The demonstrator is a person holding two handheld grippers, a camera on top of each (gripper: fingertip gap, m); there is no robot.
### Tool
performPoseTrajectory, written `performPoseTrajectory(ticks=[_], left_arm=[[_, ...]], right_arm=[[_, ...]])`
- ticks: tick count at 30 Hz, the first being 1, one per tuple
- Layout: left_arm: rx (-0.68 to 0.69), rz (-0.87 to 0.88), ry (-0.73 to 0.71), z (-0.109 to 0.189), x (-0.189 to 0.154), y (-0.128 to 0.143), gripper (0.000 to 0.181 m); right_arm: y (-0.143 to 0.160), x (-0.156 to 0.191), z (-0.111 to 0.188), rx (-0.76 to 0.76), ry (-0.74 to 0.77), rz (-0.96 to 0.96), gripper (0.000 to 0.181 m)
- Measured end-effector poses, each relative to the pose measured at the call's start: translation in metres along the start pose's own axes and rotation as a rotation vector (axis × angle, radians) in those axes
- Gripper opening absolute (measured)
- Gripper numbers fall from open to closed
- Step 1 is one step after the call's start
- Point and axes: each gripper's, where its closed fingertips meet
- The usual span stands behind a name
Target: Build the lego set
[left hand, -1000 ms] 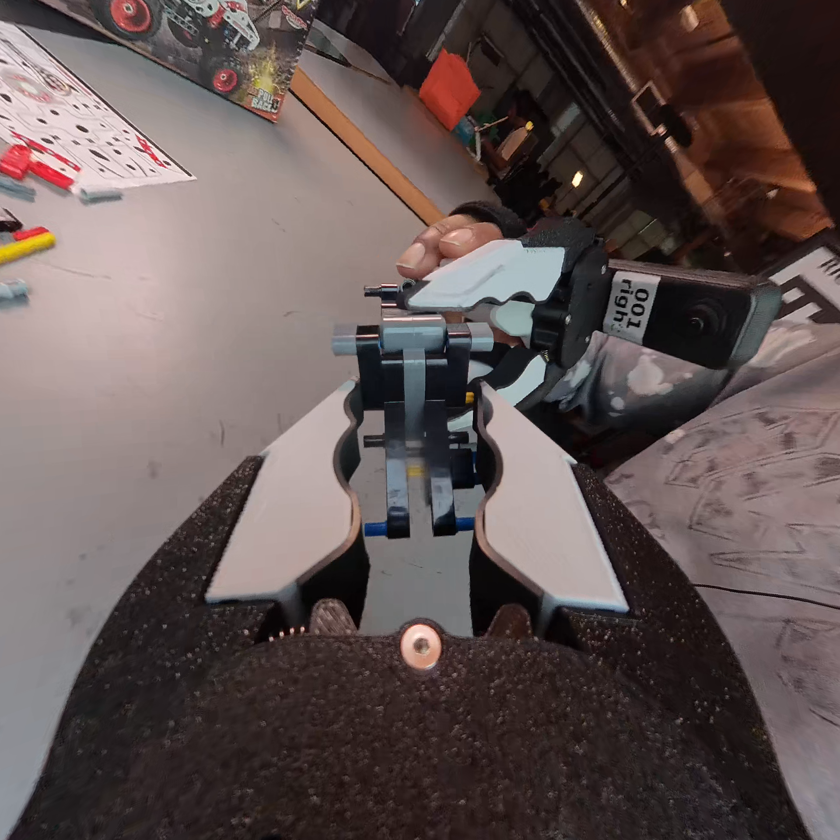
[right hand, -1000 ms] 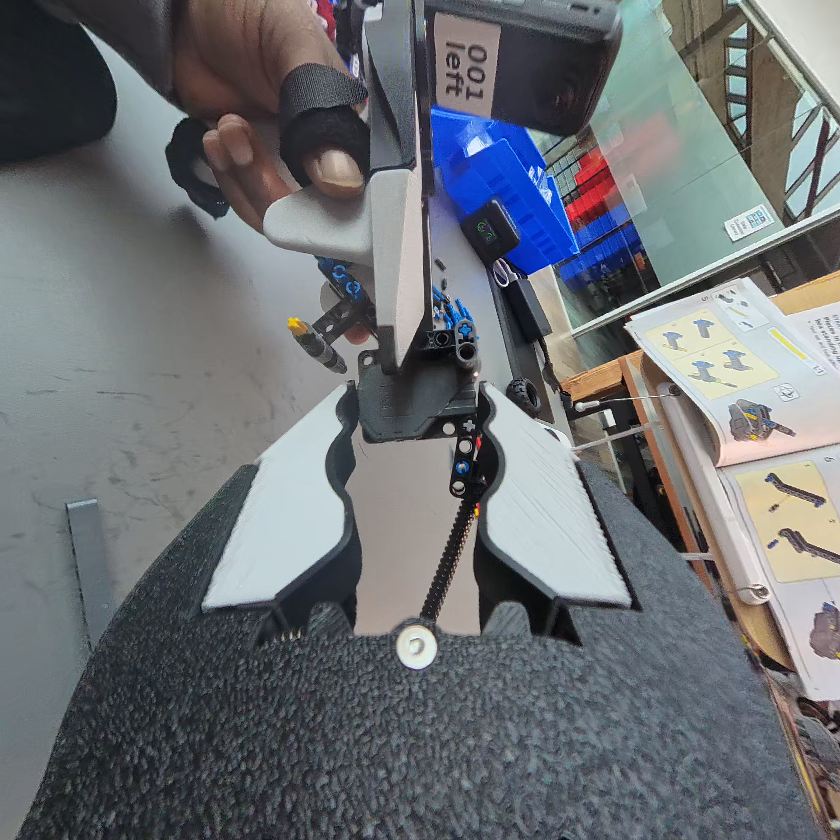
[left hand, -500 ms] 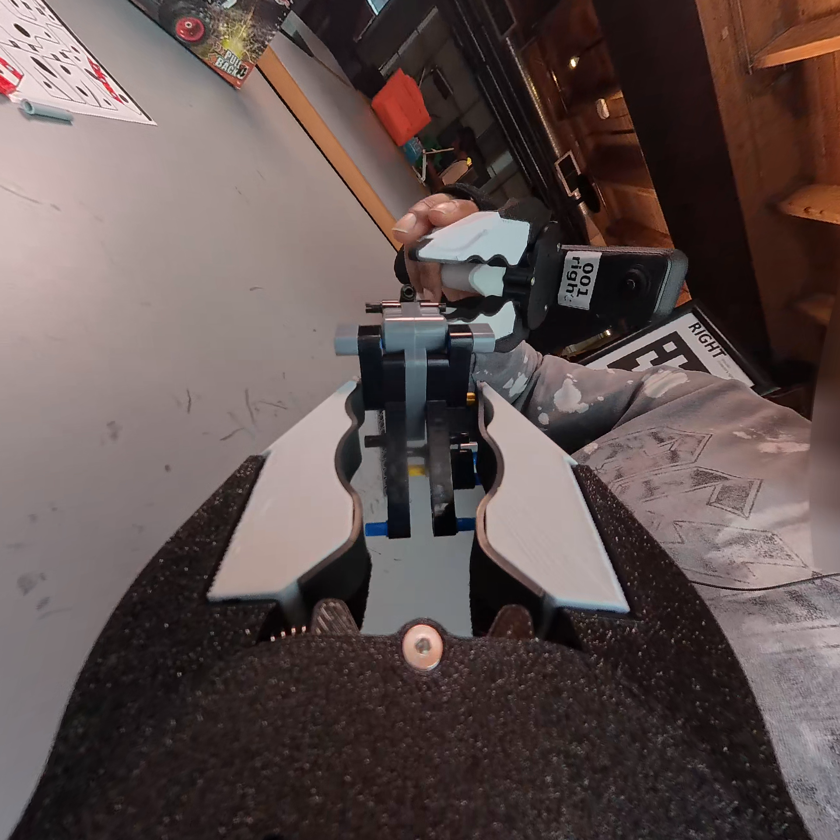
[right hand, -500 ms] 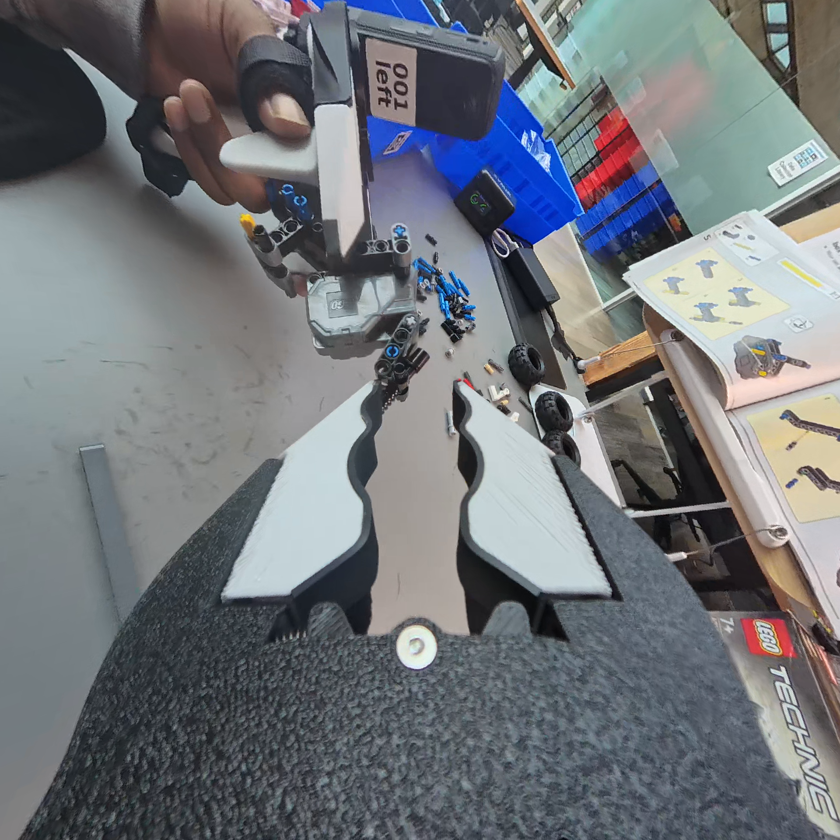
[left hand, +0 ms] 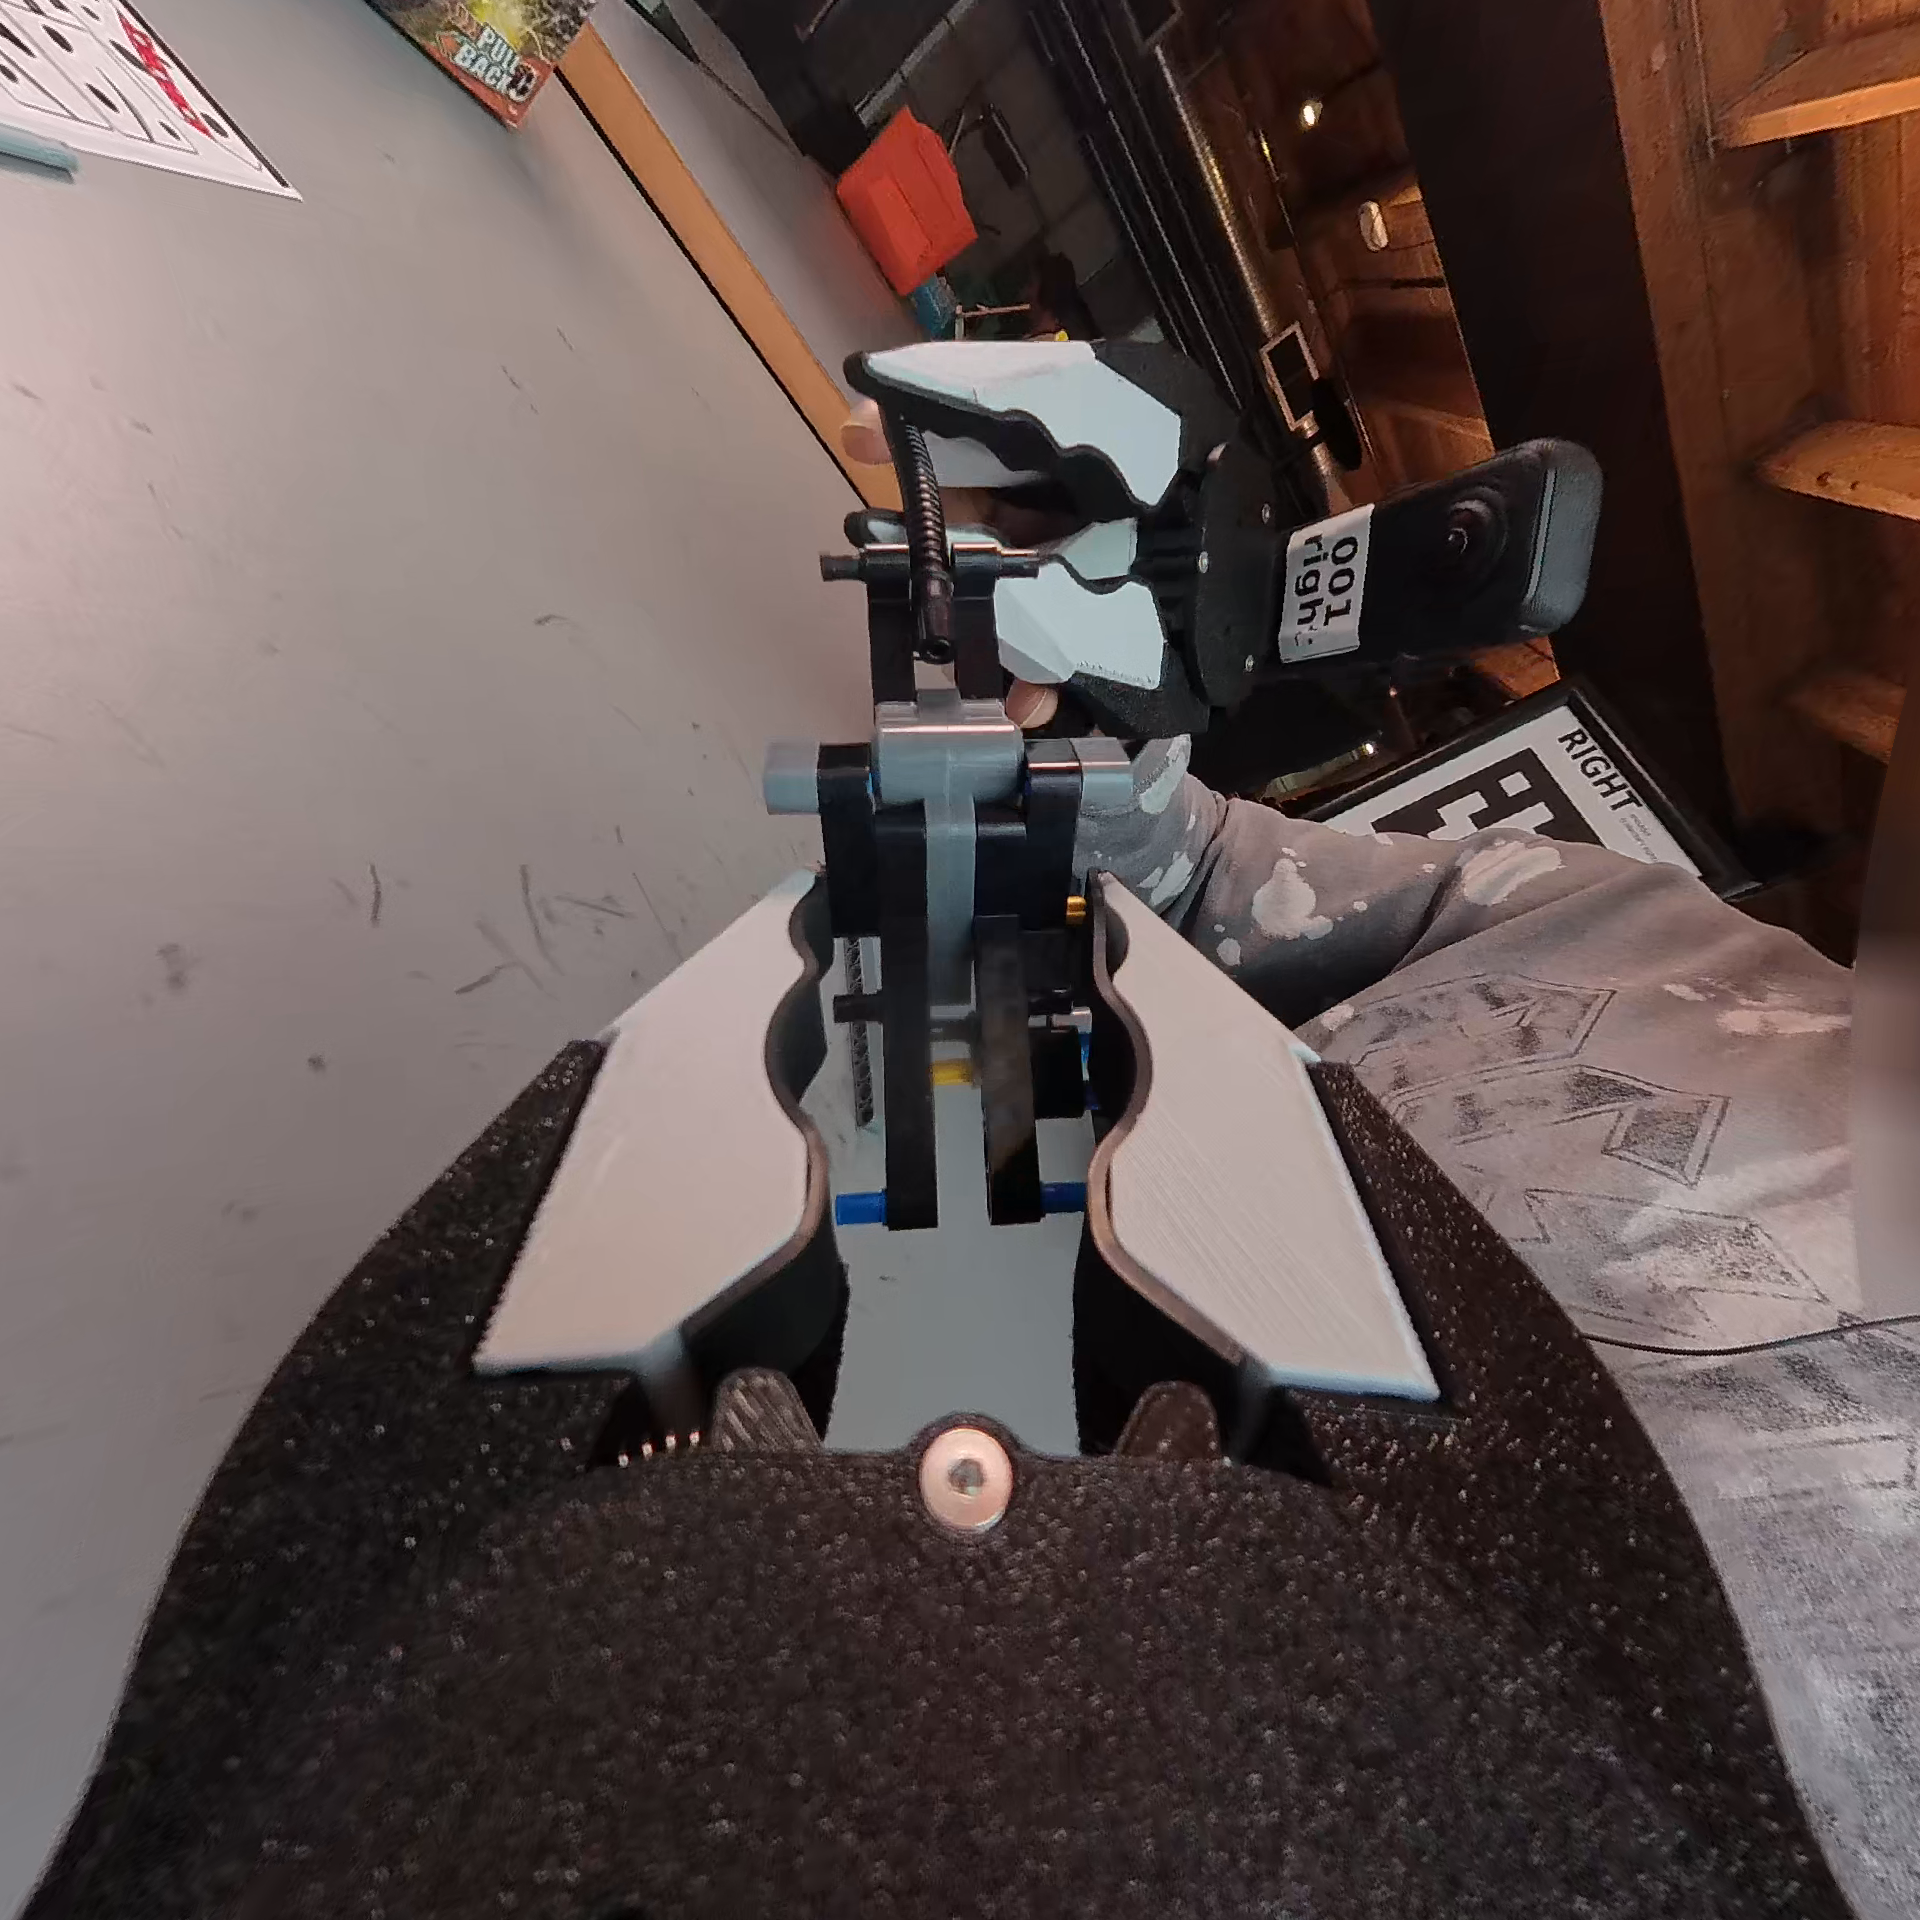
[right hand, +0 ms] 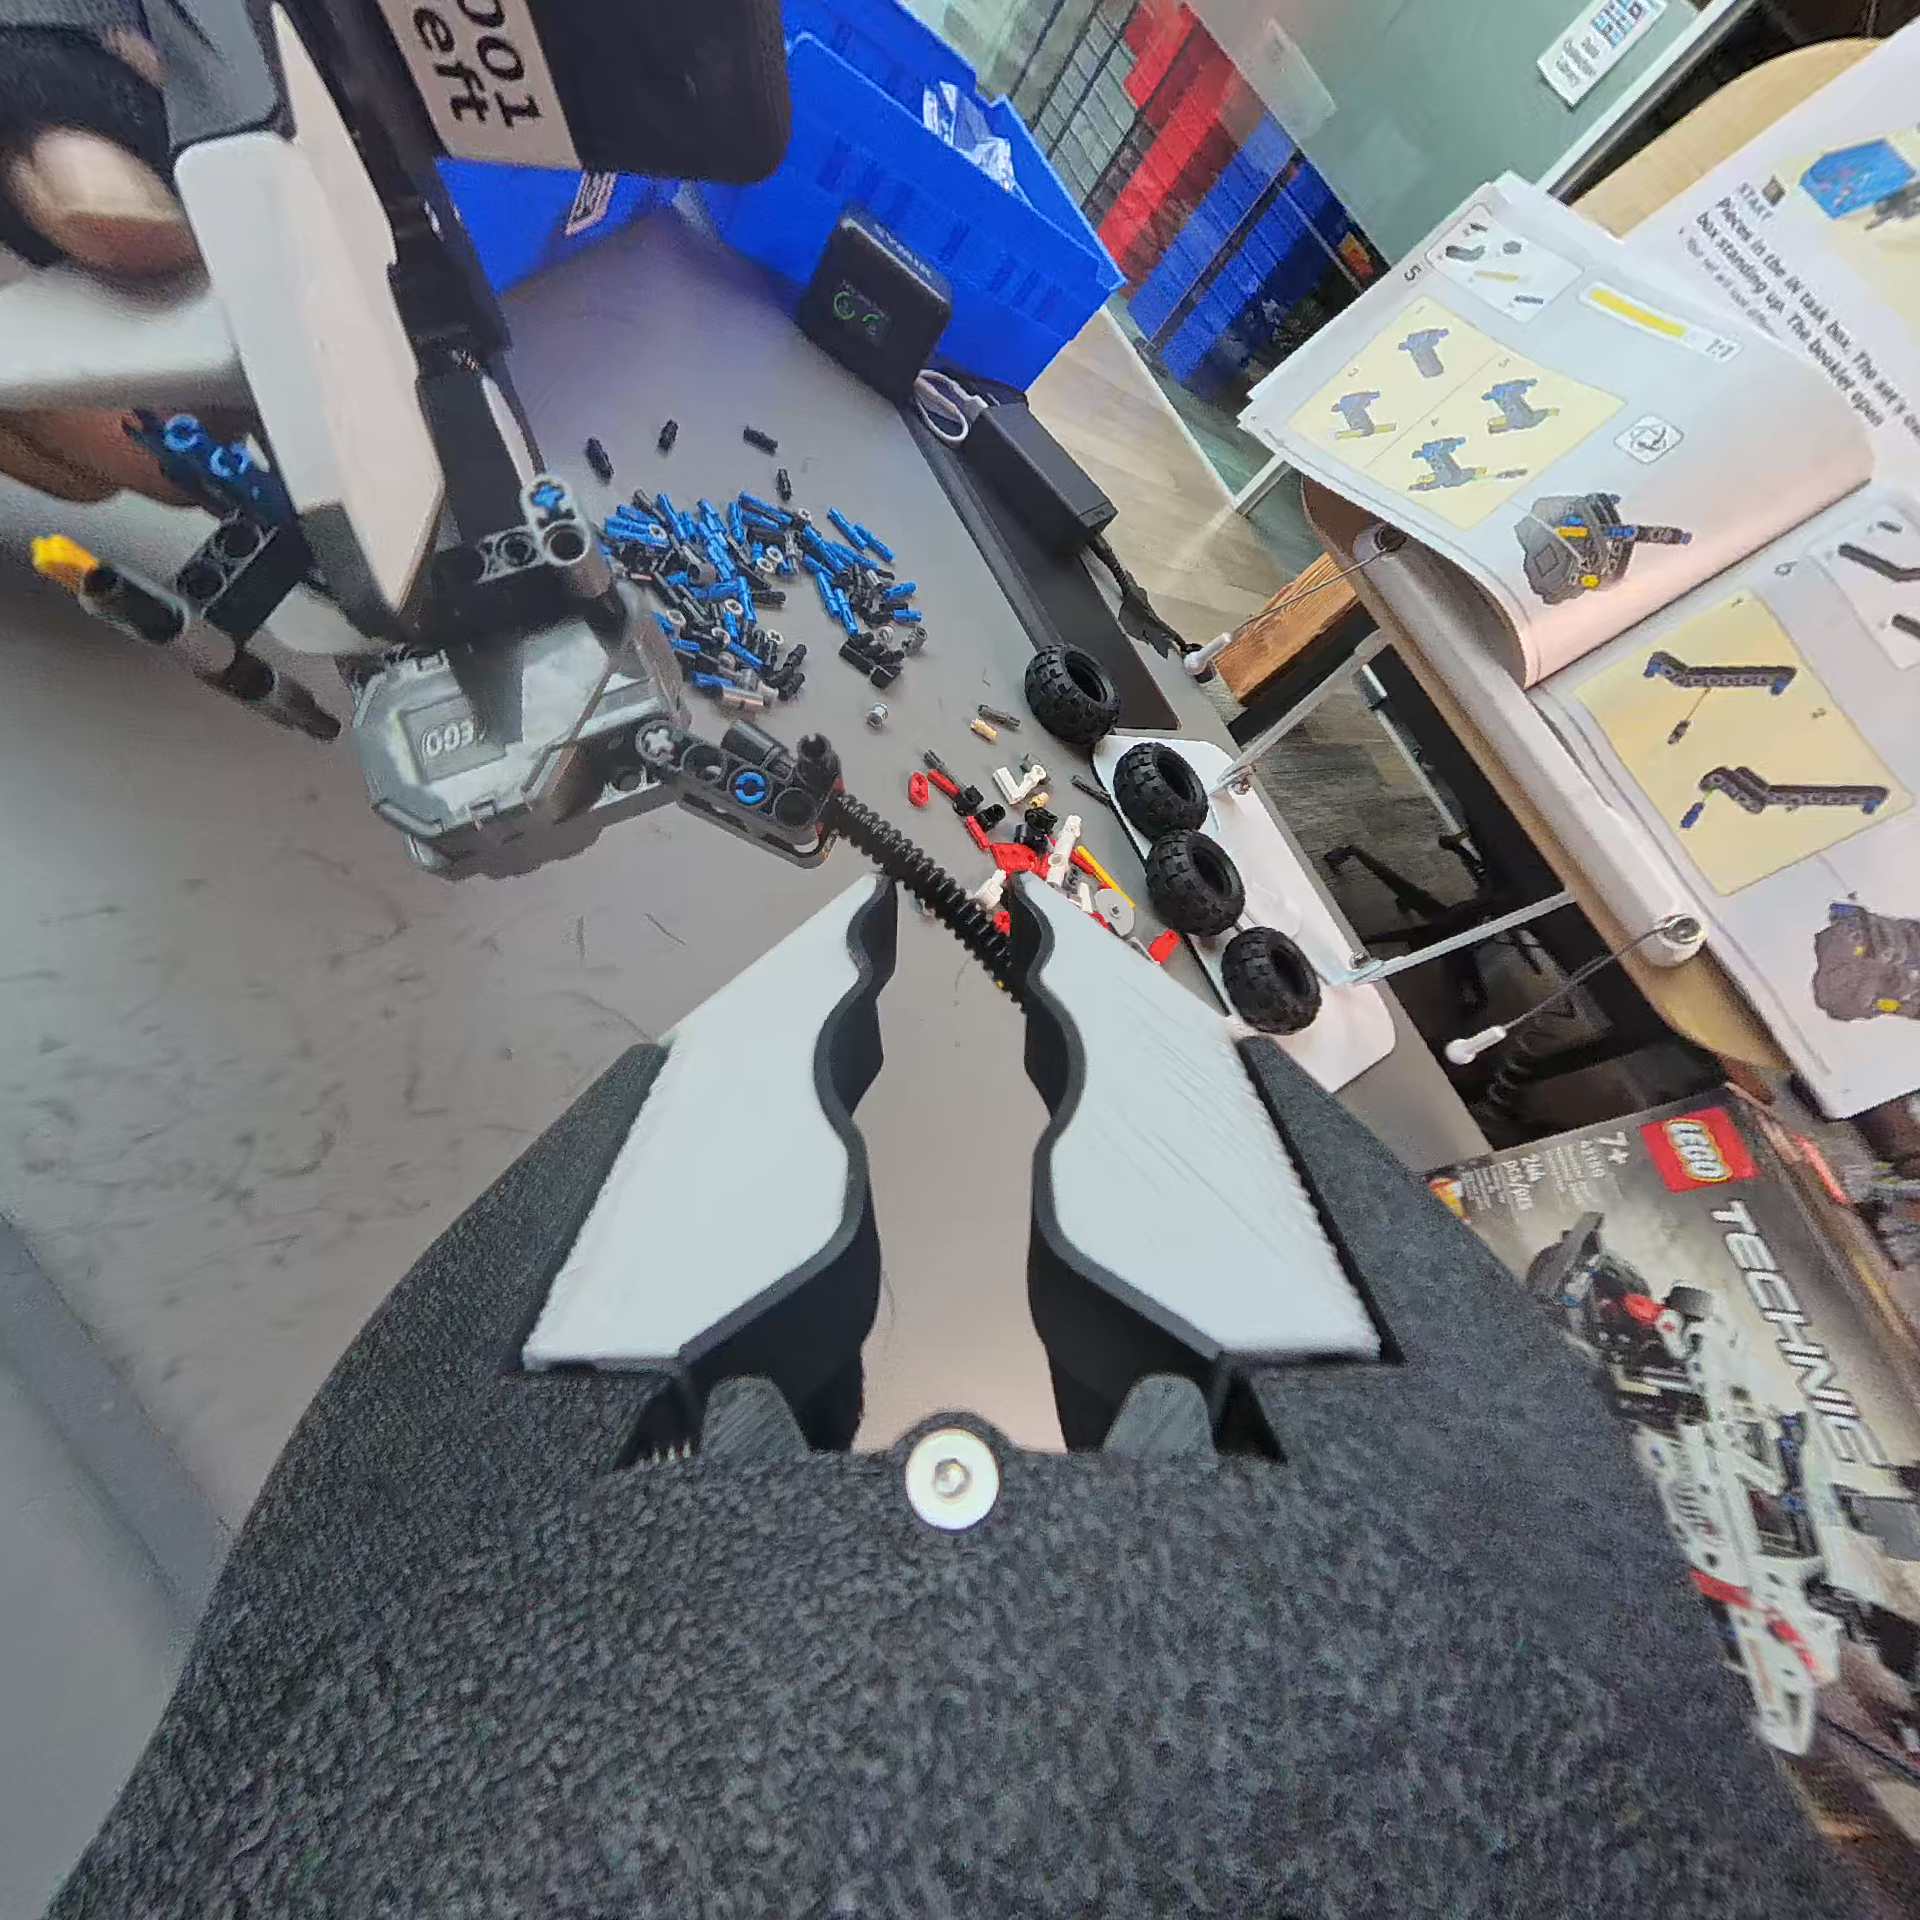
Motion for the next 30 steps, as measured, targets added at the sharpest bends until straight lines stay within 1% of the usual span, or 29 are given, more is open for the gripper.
performPoseTrajectory(ticks=[3,8,10,16,18,22,23,25,27,28,30], left_arm=[[0.009,-0.013,-0.005,-0.002,-0.001,0.002,0.047],[0.037,-0.054,-0.038,-0.007,0.0,0.009,0.047],[0.054,-0.078,-0.054,-0.01,0.0,0.013,0.047],[0.097,-0.109,-0.059,-0.015,-0.003,0.021,0.047],[0.117,-0.121,-0.067,-0.017,-0.003,0.025,0.047],[0.134,-0.125,-0.066,-0.018,-0.004,0.029,0.047],[0.142,-0.127,-0.063,-0.019,-0.004,0.03,0.047],[0.164,-0.14,-0.065,-0.021,-0.005,0.035,0.047],[0.175,-0.152,-0.056,-0.024,-0.009,0.038,0.047],[0.181,-0.154,-0.054,-0.026,-0.01,0.039,0.047],[0.192,-0.161,-0.064,-0.028,-0.009,0.042,0.047]], right_arm=[[-0.003,-0.003,0.0,-0.059,0.0,-0.096,0.024],[-0.008,-0.003,-0.003,-0.124,0.015,-0.154,0.025],[-0.011,-0.006,-0.002,-0.151,0.034,-0.166,0.03],[-0.019,-0.002,0.0,-0.202,0.02,-0.136,0.034],[-0.023,-0.003,0.001,-0.222,0.039,-0.124,0.044],[-0.028,-0.002,0.002,-0.253,0.049,-0.096,0.048],[-0.03,-0.005,0.003,-0.264,0.062,-0.105,0.055],[-0.033,-0.007,0.003,-0.285,0.048,-0.137,0.077],[-0.033,-0.003,-0.002,-0.268,0.014,-0.153,0.082],[-0.033,-0.002,-0.004,-0.261,0.017,-0.137,0.078],[-0.035,0.007,-0.006,-0.266,-0.013,-0.112,0.065]])
Point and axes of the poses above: each gripper's, where its closed fingertips meet, z back along the fingers, y out of its underside, x = y × z across the jaws, and after that the axes turned 13 degrees about -y, right-handed
